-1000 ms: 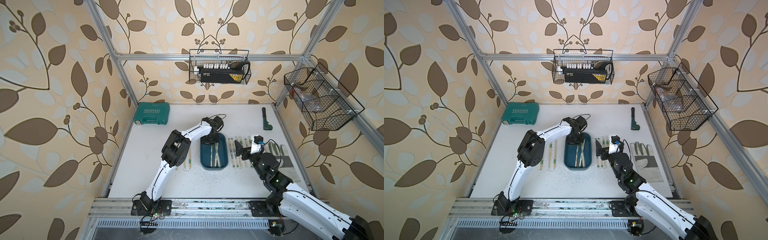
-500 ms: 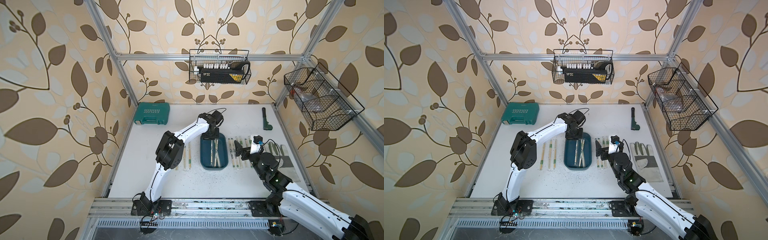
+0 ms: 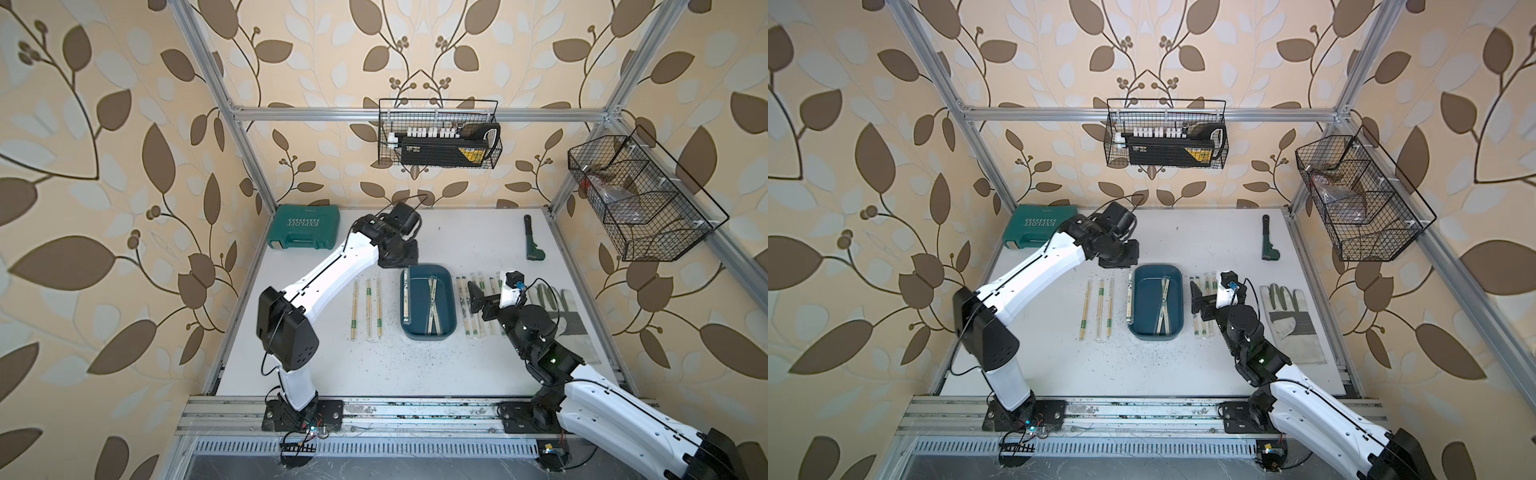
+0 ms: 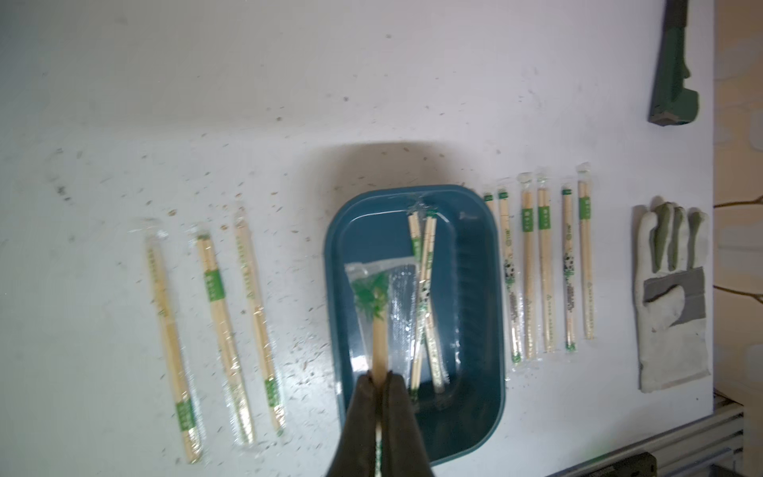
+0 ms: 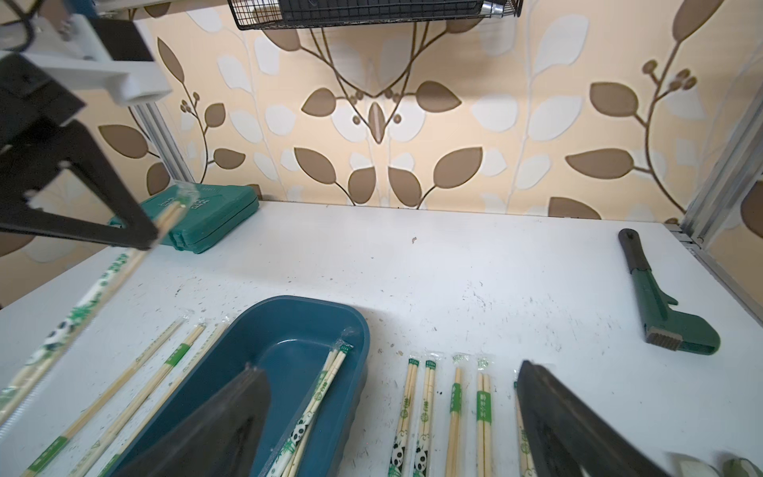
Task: Take the paired disposable chopsticks out of the storage box
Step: Place the paired disposable chopsticks at the center of the board.
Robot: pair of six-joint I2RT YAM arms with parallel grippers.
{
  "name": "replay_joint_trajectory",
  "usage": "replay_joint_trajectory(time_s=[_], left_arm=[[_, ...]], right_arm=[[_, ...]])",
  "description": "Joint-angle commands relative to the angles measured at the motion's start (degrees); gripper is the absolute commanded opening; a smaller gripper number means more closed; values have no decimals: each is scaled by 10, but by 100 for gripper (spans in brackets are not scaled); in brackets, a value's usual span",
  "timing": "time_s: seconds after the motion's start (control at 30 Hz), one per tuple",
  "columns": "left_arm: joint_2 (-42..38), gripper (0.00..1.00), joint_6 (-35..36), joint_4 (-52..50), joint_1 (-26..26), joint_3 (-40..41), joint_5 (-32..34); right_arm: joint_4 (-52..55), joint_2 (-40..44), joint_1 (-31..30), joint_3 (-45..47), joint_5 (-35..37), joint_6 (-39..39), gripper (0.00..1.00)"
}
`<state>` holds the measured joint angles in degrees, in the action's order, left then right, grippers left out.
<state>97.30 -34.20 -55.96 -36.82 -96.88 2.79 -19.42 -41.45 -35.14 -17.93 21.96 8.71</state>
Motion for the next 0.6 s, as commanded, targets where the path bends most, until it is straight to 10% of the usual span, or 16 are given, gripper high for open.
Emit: replay_joint_trajectory(time_s=[0.0,0.1,0.3,0.57], left_arm=[[-93,3,44,30,66,91,3],[-133,3,72,51,130,169,-2],[-120,3,132,106,208,279,-14],[14,4,175,86,219,240,44]], right_arm=[[-21,-3,-3,-2,-89,-21,97],[-60,-18,-12,5,-200,-47,98],[-60,-40,-31,-4,-202,-60,98],[-49,-36,-32,-9,-186,-55,98]])
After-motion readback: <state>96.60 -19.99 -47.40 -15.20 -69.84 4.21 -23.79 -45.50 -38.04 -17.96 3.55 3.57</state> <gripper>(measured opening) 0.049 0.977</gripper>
